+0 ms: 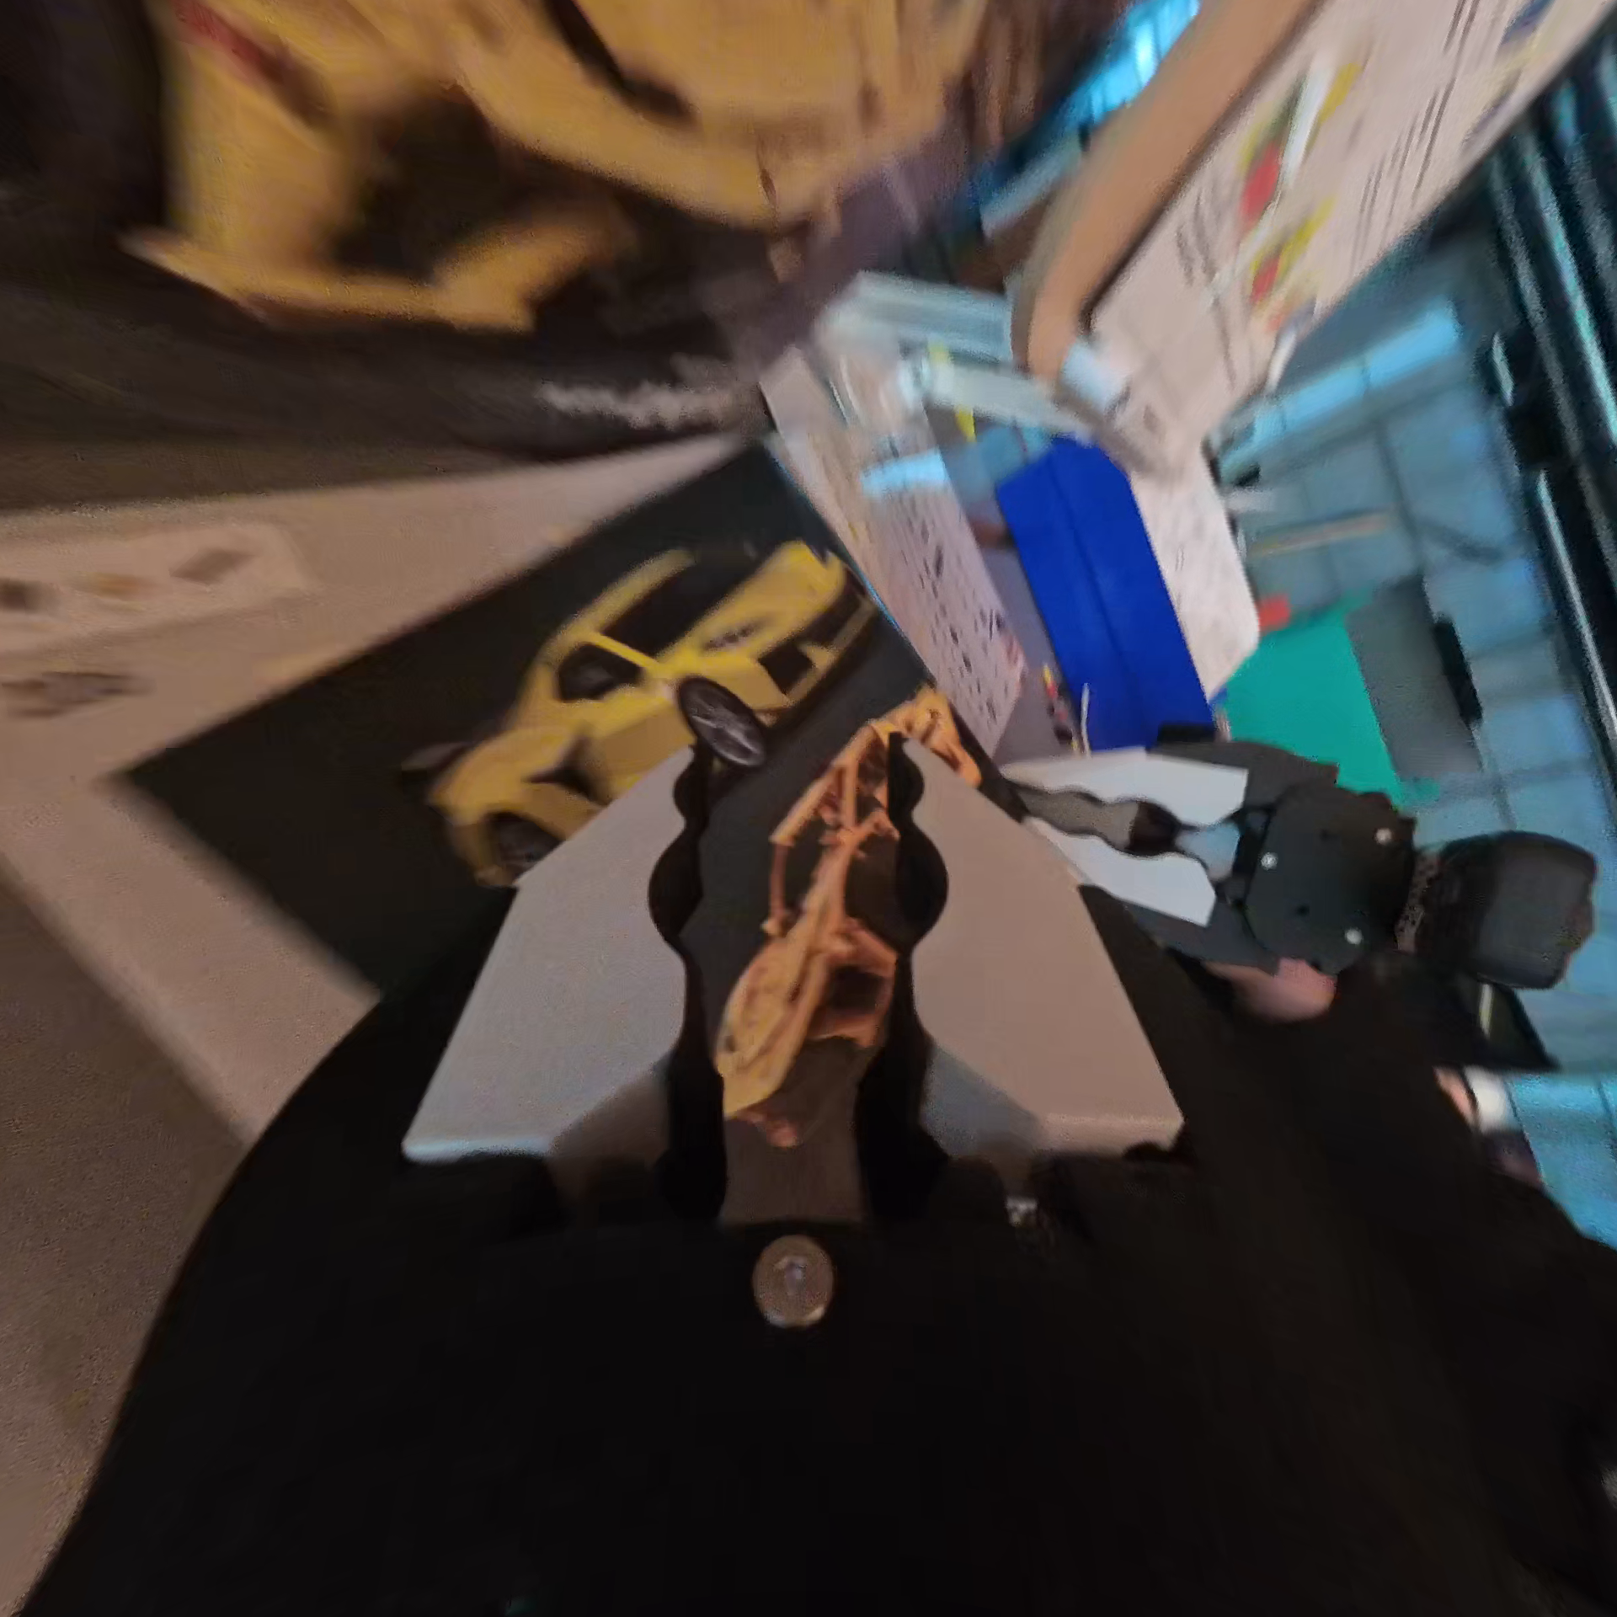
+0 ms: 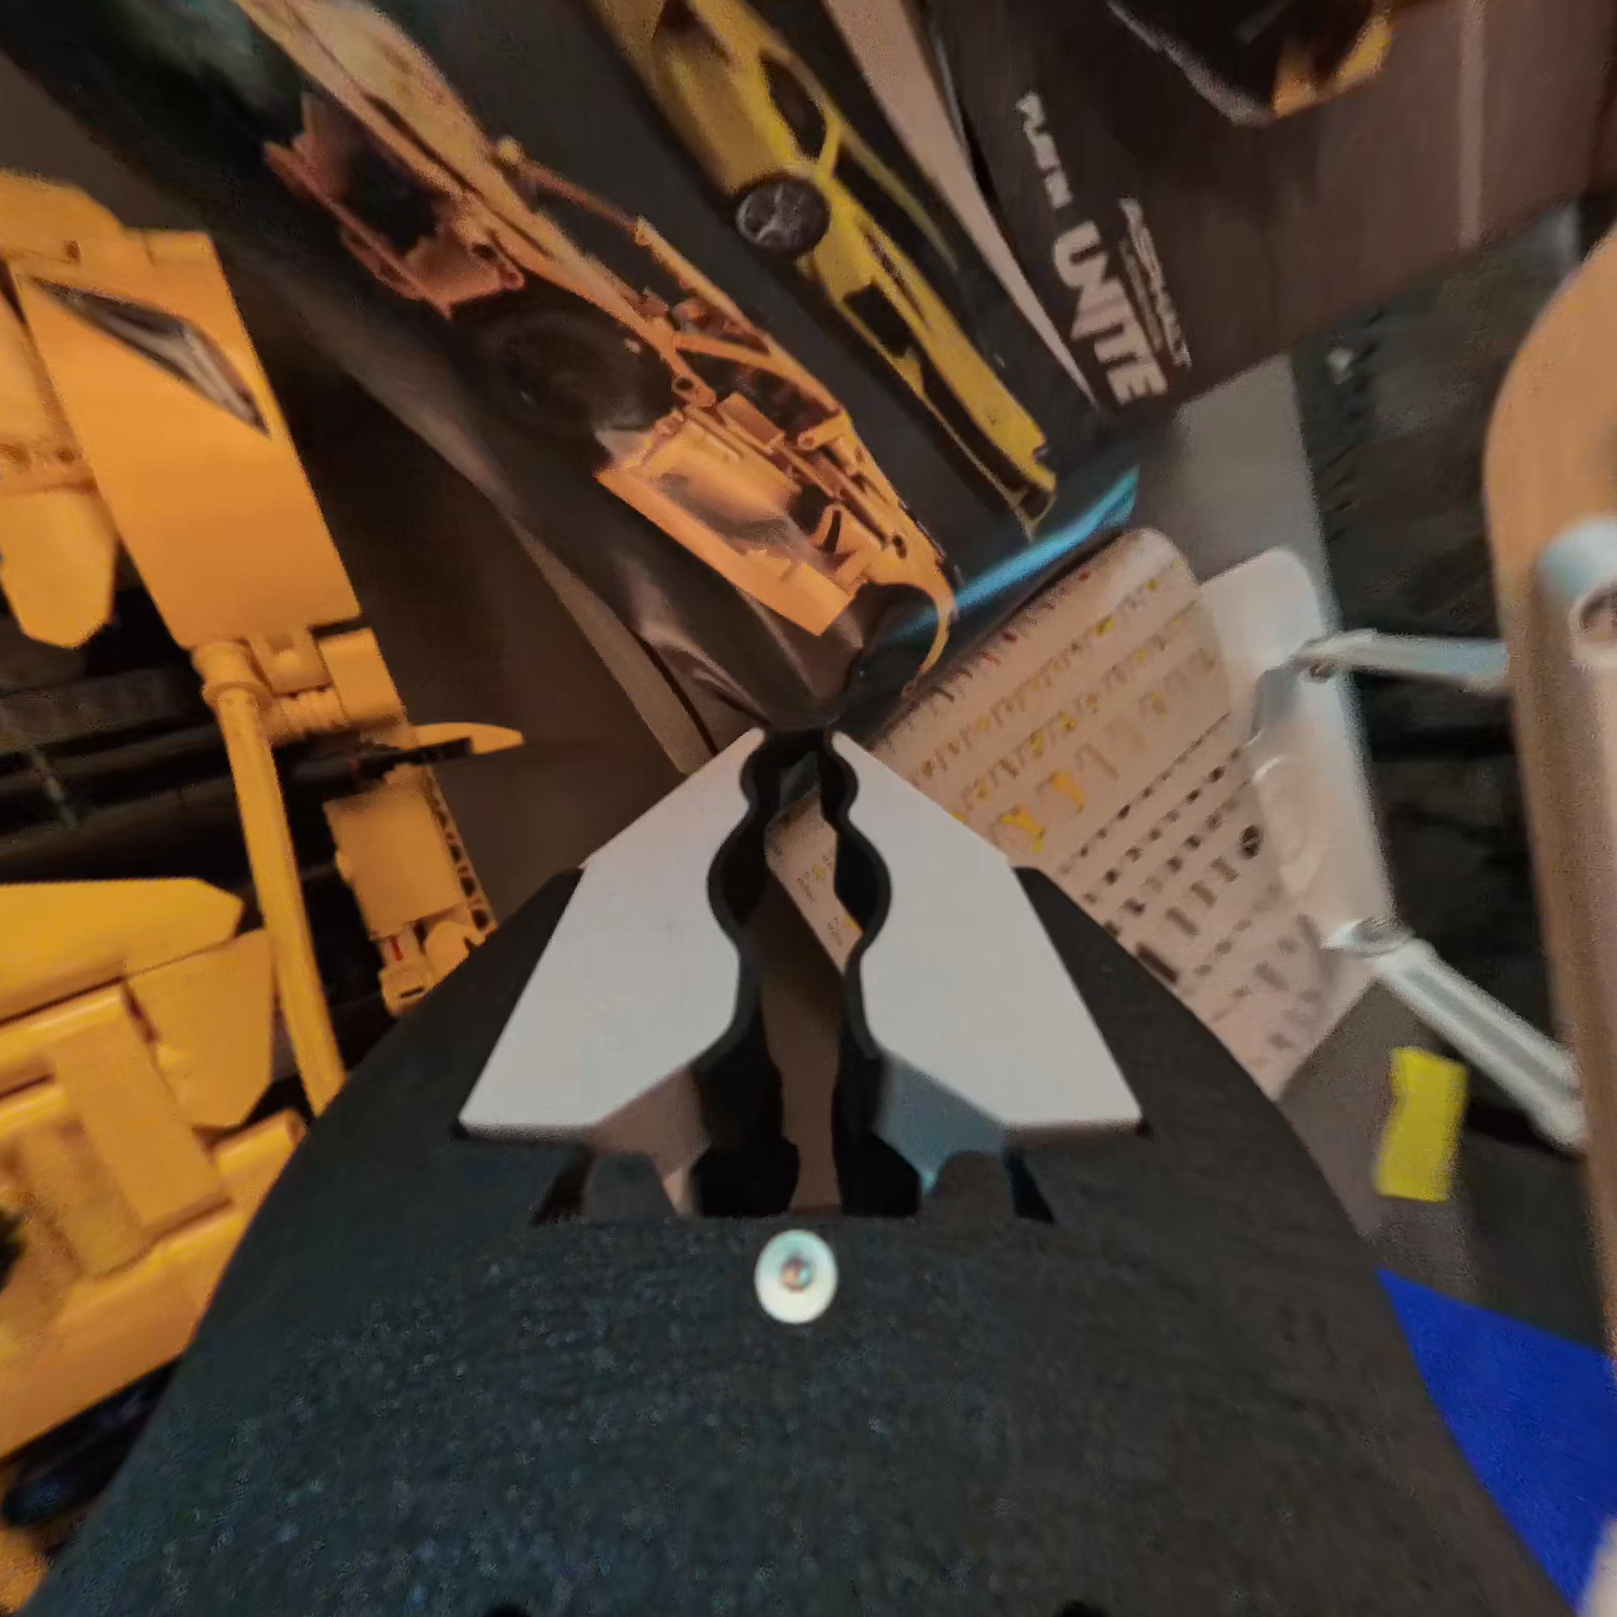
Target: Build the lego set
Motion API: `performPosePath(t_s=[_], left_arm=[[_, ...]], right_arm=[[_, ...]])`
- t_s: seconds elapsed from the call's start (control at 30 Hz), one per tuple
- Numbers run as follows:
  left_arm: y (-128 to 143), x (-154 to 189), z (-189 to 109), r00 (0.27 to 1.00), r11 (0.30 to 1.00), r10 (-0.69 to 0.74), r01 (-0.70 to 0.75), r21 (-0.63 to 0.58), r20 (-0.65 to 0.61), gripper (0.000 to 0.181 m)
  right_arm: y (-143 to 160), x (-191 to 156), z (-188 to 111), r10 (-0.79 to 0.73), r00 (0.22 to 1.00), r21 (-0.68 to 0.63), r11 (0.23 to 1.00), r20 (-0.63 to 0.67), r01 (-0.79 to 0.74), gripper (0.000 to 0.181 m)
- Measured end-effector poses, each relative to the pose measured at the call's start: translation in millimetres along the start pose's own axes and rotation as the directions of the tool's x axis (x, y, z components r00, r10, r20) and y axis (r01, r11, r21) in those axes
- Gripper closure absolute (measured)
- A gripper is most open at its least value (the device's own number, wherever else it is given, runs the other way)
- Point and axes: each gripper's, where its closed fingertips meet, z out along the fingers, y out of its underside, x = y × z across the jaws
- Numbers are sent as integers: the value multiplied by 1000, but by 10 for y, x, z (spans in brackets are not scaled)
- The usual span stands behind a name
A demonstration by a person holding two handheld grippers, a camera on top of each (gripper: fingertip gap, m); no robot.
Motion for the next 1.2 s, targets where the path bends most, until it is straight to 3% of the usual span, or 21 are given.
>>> performPosePath(t_s=[0.1,0.23,0.3,0.37,0.47,0.63,0.87,0.97,1.07,1.2], left_arm=[[-163,-201,-304,997,993,-51,45,107,53,140],[-19,-143,-341,992,988,-123,124,93,-16,140],[16,-24,-306,993,989,-108,113,92,-57,143],[16,204,-278,982,988,-109,124,90,-156,158],[-12,413,-300,966,977,-104,144,159,-238,165],[53,593,-312,904,947,-145,245,210,-403,165],[68,573,-207,905,946,-140,242,214,-401,174],[69,568,-188,909,947,-137,237,217,-395,174],[83,532,-155,910,947,-143,240,214,-390,174],[103,523,-121,895,941,-173,274,200,-412,173]], right_arm=[[60,32,-82,256,961,48,964,101,-262,177],[147,-29,-163,417,889,62,899,190,-434,178],[168,-74,-203,411,891,59,902,193,-428,178],[191,-101,-224,381,910,45,919,161,-393,178],[206,-144,-236,348,928,21,935,131,-354,177],[127,-237,-238,361,916,19,929,176,-370,175],[26,-281,-324,365,911,9,927,193,-374,153],[-335,-419,-542,353,897,78,919,266,-385,137],[-886,-646,-693,352,847,160,883,398,-442,135],[-1161,-719,-326,415,802,64,872,429,-486,127]])
